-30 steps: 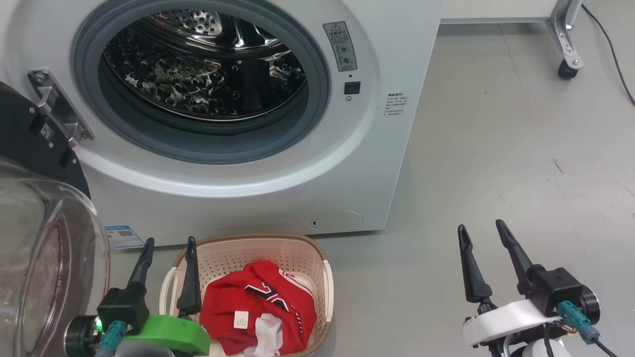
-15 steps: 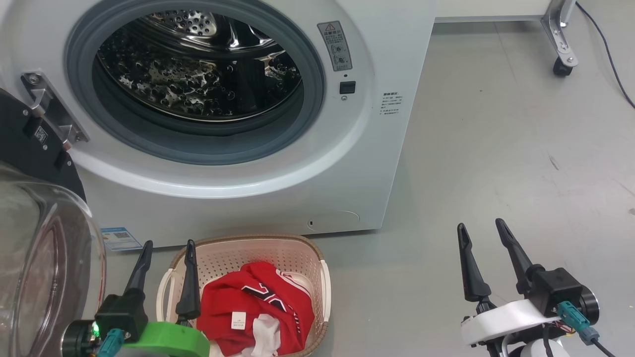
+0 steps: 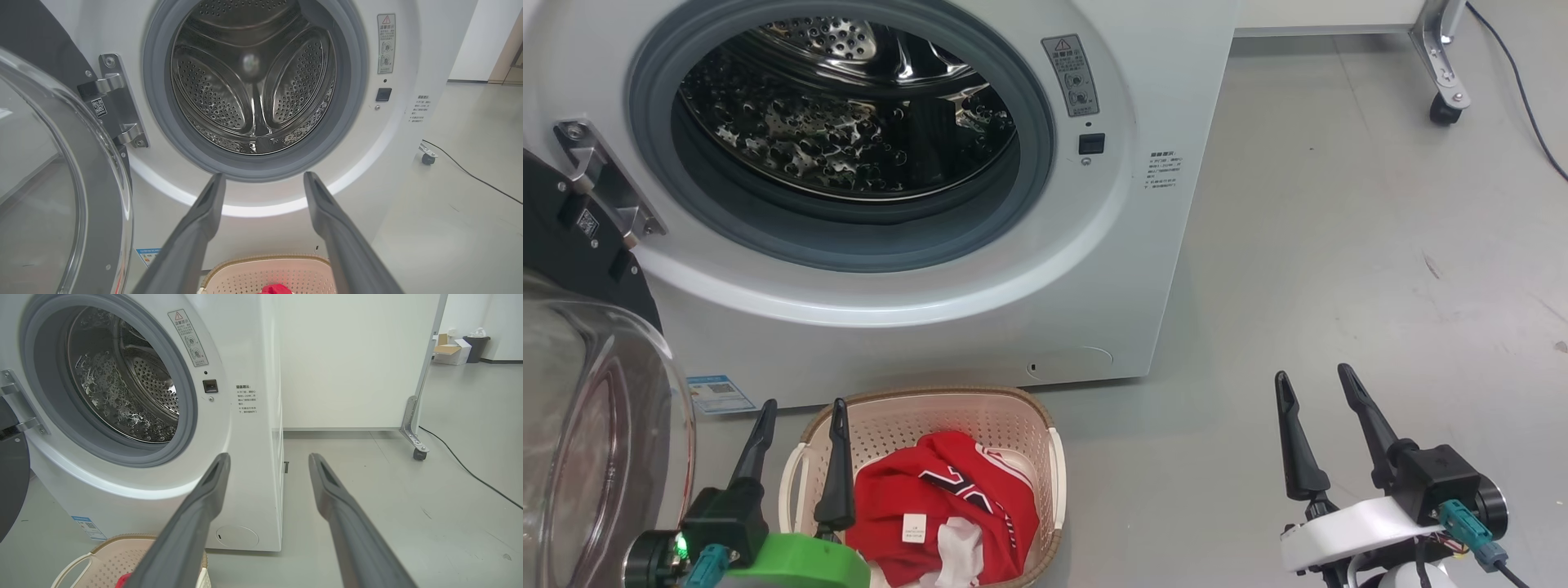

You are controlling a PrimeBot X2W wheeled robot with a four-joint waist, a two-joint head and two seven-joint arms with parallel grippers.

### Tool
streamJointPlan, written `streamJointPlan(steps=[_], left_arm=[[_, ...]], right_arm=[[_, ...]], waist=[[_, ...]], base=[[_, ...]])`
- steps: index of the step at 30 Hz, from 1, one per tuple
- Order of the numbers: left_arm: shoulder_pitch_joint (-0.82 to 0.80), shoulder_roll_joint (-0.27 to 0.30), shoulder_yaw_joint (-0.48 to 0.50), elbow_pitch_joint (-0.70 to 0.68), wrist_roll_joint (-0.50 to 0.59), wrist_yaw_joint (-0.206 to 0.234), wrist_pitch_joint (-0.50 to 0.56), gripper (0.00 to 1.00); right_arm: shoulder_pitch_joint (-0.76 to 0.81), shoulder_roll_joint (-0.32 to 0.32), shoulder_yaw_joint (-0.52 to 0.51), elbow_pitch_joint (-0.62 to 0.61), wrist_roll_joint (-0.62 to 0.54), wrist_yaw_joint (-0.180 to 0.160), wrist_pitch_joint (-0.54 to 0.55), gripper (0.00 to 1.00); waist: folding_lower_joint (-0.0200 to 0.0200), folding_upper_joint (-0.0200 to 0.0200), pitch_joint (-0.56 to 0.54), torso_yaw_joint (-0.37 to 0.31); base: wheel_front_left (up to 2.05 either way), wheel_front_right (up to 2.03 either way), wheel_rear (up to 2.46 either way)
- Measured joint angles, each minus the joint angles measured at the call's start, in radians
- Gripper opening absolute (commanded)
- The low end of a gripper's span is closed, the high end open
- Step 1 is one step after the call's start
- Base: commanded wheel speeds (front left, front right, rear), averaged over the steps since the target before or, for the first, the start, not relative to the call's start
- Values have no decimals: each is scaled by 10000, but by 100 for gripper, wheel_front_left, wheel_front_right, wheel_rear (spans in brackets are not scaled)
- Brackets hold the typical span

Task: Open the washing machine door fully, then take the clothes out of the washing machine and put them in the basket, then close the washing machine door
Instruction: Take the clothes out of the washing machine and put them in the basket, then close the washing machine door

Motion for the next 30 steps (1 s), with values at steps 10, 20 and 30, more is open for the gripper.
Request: streamJointPlan(steps=[10,20,30], left_arm=[[104,-2,-4,-253,71,54,186,100],[191,0,-48,-435,159,77,343,100],[212,-2,-73,-677,176,79,385,100]], right_arm=[[16,2,44,-4,29,-75,0,100],[16,2,81,-36,36,-77,0,100],[16,2,113,-36,36,-86,0,100]], waist=[[0,0,-14,-21],[0,0,26,-40],[0,0,21,-46]], base=[[-59,59,0],[-100,100,0],[-101,101,0]])
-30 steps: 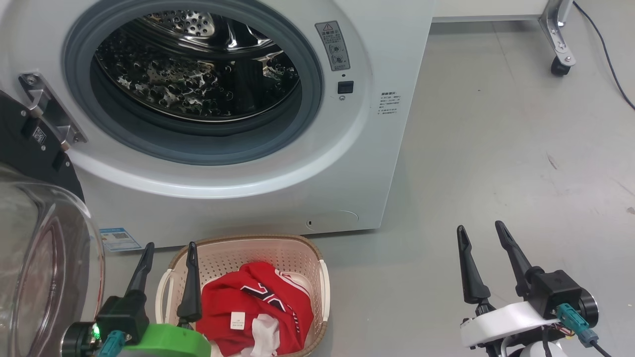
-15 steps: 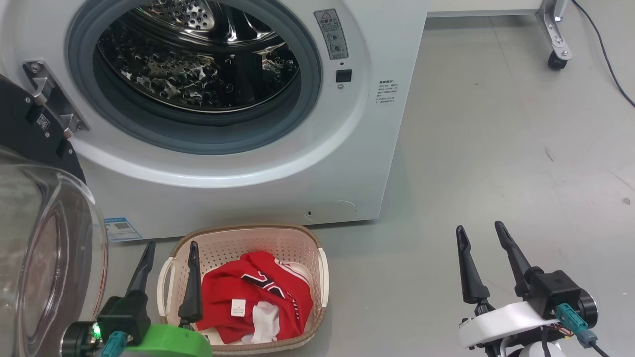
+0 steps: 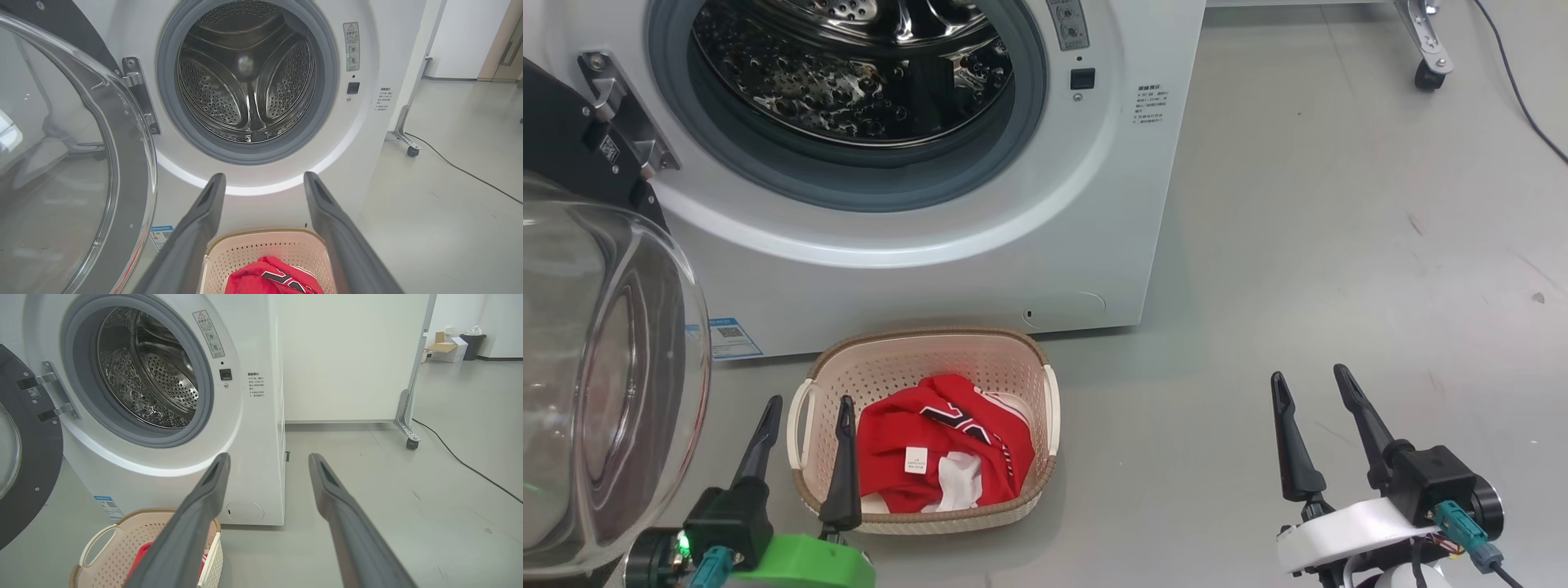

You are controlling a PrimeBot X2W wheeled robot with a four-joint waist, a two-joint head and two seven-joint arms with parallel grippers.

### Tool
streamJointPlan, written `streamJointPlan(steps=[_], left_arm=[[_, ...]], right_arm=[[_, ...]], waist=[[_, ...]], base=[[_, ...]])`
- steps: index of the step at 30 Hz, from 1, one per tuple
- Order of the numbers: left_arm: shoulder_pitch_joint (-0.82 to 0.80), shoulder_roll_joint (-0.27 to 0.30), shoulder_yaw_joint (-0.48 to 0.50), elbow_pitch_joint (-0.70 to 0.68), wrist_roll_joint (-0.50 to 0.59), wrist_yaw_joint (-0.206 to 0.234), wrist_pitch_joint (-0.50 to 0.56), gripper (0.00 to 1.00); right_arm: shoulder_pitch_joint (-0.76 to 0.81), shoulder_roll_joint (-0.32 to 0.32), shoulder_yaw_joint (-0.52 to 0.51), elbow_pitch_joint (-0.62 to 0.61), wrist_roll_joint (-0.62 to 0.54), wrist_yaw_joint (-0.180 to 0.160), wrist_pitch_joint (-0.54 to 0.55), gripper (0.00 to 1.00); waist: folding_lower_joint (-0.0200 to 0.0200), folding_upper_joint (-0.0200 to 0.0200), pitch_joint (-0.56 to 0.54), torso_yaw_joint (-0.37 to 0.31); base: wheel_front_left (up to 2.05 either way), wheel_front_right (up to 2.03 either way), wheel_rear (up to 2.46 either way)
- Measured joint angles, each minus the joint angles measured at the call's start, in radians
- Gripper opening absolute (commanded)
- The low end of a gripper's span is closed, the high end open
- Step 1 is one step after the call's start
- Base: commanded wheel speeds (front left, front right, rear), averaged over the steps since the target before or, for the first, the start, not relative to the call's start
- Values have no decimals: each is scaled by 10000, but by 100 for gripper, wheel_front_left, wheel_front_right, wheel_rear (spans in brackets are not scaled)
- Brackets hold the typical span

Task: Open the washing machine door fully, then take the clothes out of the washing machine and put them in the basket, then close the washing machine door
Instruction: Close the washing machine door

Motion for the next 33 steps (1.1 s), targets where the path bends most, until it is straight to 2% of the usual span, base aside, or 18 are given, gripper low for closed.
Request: streamJointPlan(steps=[14,33], left_arm=[[32,-2,-2,-192,0,0,0,100],[161,-2,-46,-272,4,2,100,100]], right_arm=[[0,0,25,0,0,-77,0,100],[2,4,-35,4,-13,-90,0,100]], waist=[[0,0,-44,-47],[0,0,-135,14]], base=[[-53,53,0],[-4,4,0]])
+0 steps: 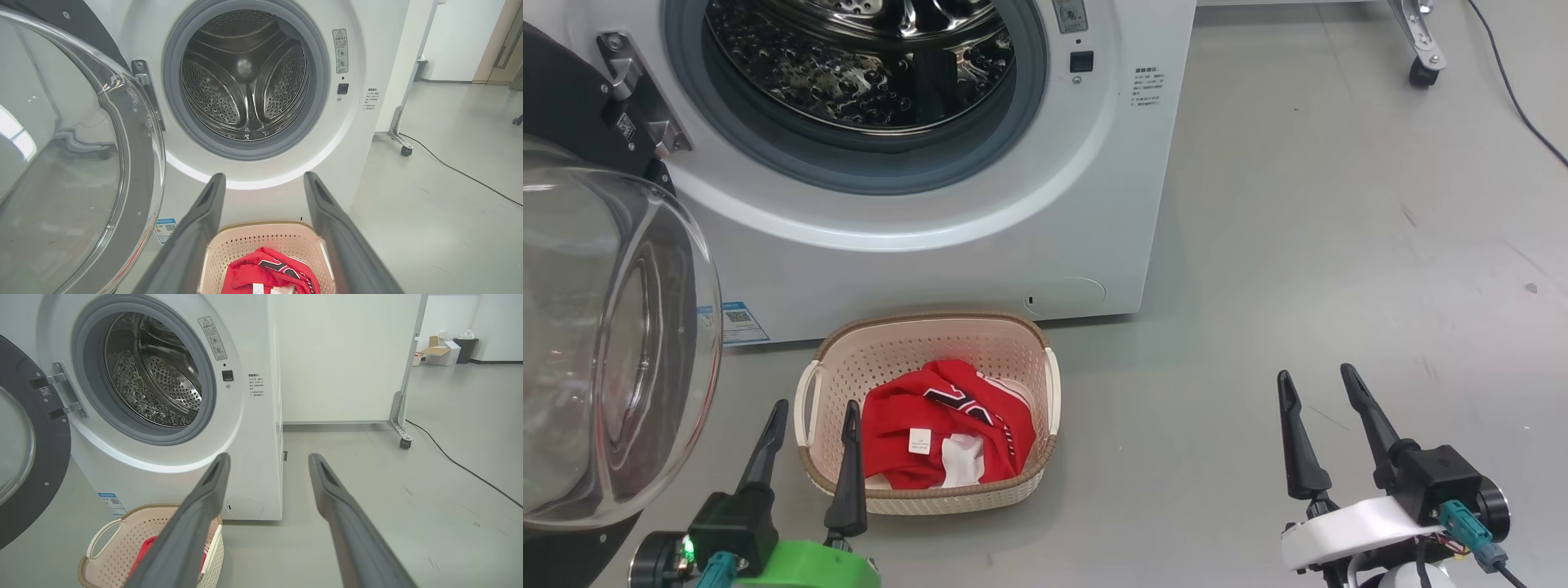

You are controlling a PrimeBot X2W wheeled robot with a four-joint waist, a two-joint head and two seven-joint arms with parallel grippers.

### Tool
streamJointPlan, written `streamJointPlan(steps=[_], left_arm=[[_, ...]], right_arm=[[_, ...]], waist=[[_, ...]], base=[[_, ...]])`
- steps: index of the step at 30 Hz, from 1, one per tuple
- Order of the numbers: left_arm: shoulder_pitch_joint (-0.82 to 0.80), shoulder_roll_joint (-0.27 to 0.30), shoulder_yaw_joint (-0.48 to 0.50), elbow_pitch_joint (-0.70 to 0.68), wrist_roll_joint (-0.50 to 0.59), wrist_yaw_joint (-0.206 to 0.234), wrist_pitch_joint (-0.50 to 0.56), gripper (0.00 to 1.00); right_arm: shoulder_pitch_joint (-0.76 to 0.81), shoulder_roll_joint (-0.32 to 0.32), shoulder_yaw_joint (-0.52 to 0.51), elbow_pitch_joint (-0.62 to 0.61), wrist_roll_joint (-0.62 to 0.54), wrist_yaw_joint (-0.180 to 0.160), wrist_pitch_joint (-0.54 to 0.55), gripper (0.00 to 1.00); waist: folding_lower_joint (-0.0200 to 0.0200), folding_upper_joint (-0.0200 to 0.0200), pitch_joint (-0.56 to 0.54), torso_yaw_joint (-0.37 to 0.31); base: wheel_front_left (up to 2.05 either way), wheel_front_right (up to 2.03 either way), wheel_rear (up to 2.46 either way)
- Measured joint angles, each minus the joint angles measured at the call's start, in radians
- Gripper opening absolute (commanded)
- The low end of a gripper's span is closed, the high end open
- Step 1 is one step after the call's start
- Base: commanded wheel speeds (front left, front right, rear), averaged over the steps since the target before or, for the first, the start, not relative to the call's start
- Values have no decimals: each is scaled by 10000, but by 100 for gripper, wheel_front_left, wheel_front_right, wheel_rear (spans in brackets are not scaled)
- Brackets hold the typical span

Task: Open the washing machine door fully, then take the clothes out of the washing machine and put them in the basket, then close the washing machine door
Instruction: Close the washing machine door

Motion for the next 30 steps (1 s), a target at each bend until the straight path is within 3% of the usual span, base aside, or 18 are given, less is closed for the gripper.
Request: streamJointPlan(steps=[14,30], left_arm=[[-1,-19,-188,36,10,0,88,100],[0,-67,-153,98,-4,17,56,100]], right_arm=[[63,-2,-215,-82,-73,-42,0,100],[136,-6,-219,-119,-159,33,0,100]], waist=[[0,0,-77,729],[0,0,-91,2552]], base=[[0,0,0],[0,0,0]])
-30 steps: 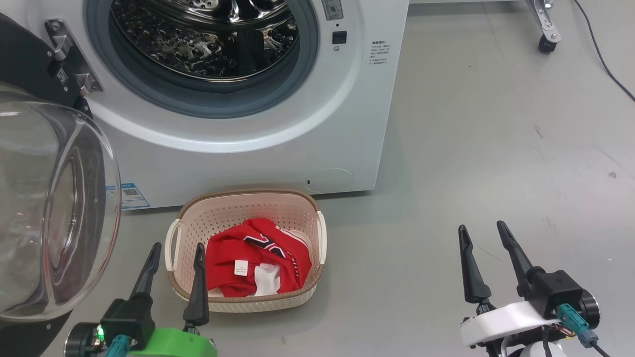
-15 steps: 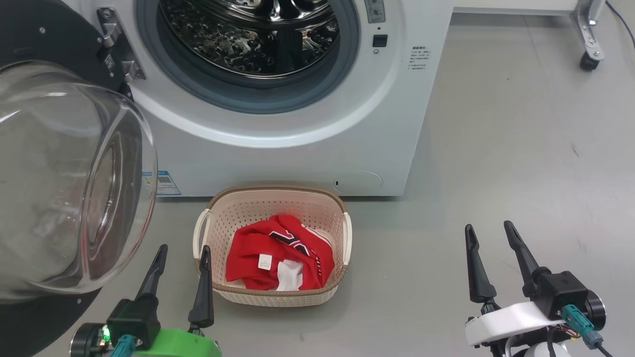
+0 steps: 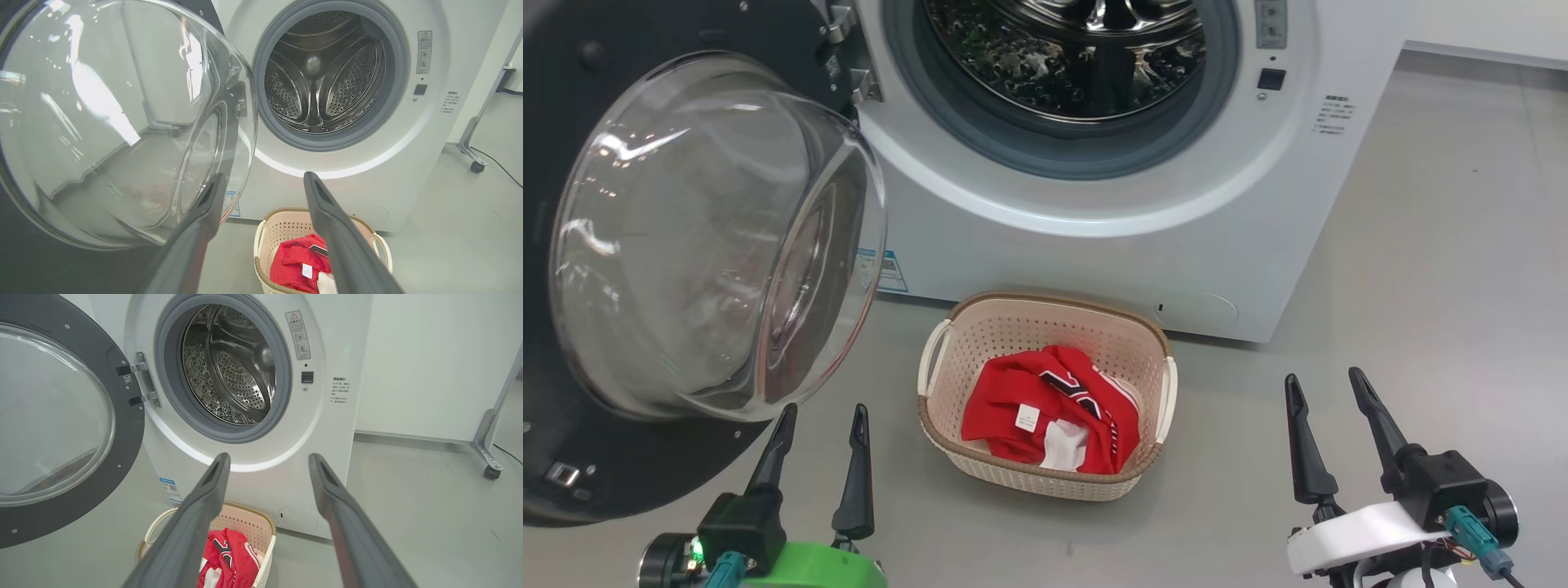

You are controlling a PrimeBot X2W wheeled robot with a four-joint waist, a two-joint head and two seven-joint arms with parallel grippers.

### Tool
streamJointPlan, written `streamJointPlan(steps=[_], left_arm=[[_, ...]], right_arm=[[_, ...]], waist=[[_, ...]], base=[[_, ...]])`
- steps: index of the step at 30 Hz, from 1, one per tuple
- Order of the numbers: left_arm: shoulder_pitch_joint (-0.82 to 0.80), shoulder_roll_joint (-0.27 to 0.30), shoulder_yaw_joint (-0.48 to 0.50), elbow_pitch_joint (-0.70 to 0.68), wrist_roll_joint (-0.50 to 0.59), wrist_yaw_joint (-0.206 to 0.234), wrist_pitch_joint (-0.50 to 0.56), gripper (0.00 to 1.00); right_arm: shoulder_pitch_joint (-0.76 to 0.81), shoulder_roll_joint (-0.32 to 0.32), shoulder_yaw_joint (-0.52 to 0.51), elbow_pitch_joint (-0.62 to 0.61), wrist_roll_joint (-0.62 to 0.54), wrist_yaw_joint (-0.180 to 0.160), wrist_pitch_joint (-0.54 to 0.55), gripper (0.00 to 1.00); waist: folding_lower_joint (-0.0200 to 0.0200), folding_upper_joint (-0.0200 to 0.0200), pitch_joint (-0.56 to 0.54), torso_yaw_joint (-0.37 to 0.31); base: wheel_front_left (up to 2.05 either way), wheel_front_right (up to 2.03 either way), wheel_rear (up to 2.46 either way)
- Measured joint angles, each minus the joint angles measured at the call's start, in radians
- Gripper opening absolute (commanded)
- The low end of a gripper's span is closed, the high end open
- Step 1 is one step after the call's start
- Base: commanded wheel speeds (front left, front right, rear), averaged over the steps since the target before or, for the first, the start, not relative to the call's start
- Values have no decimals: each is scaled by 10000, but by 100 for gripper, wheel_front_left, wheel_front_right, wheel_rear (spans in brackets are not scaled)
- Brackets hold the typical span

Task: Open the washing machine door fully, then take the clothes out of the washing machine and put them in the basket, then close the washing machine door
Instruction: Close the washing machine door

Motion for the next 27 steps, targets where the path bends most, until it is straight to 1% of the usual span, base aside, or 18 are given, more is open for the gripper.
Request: streamJointPlan(steps=[8,14,17,27], left_arm=[[6,-6,23,82,-31,2,-69,100],[52,-13,125,138,-58,73,-73,100],[128,-19,236,134,-119,73,-88,100],[228,-23,222,119,-119,73,-88,100]], right_arm=[[85,2,40,6,-13,79,0,100],[105,2,150,46,-40,88,0,100],[105,4,286,102,-71,174,0,100],[105,4,330,178,-84,174,0,100]], waist=[[0,0,-10,920],[0,0,-50,1441],[0,0,-87,1565],[0,0,-113,1552]], base=[[0,0,0],[0,0,0],[0,0,0],[0,0,0]])
